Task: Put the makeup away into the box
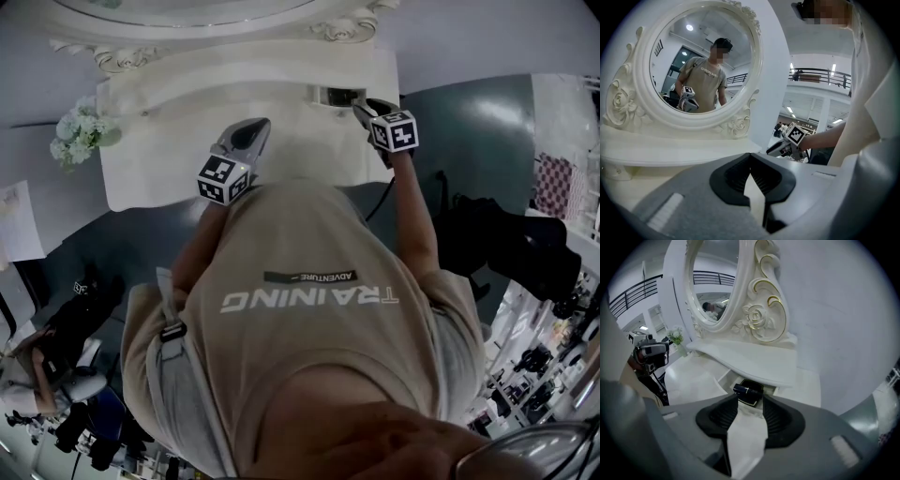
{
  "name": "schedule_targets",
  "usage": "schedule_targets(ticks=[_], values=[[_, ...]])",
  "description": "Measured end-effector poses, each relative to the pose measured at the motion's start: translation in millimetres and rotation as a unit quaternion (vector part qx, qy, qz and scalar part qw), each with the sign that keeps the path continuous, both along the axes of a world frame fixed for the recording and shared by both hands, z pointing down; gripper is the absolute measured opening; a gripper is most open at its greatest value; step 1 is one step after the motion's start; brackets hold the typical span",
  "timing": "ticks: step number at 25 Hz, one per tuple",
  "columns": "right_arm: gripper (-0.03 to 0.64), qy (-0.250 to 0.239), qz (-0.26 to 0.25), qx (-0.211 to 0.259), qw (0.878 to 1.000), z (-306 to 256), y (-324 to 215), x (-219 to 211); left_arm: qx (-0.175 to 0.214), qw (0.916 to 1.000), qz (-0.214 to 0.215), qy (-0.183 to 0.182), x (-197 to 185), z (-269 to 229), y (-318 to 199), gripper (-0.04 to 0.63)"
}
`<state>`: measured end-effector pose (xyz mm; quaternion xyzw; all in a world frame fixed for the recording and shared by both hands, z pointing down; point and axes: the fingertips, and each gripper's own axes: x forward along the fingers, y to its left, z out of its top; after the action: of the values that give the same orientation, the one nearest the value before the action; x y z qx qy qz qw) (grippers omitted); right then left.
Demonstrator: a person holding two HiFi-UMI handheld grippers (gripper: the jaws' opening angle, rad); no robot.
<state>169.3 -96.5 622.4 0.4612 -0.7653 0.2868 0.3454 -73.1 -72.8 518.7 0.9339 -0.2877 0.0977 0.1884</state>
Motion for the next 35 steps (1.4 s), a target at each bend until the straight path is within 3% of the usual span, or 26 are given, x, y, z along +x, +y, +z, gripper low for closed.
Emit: schedule_targets(ticks=[11, 18, 25, 35], values=[[0.158, -0.031, 0.014, -0.016, 0.999, 22, 30, 28, -0.021, 0.9978, 0.050, -0.037, 54, 24, -7, 0.008], [0.005, -0.039, 0.017, 0.015, 0.999, 45, 30, 51, -0.036, 0.9917, 0.086, -0.089, 120, 72, -17, 0.007], [0.005, -0.063, 0.008, 0.051, 0.997, 62, 13, 54, -0.061, 0.9879, 0.087, -0.113, 157, 115, -30, 0.006], [0.005, -0.090, -0.020, 0.052, 0.994, 65, 3, 47, -0.087, 0.9809, 0.092, -0.148, 171, 142, -29, 0.007]])
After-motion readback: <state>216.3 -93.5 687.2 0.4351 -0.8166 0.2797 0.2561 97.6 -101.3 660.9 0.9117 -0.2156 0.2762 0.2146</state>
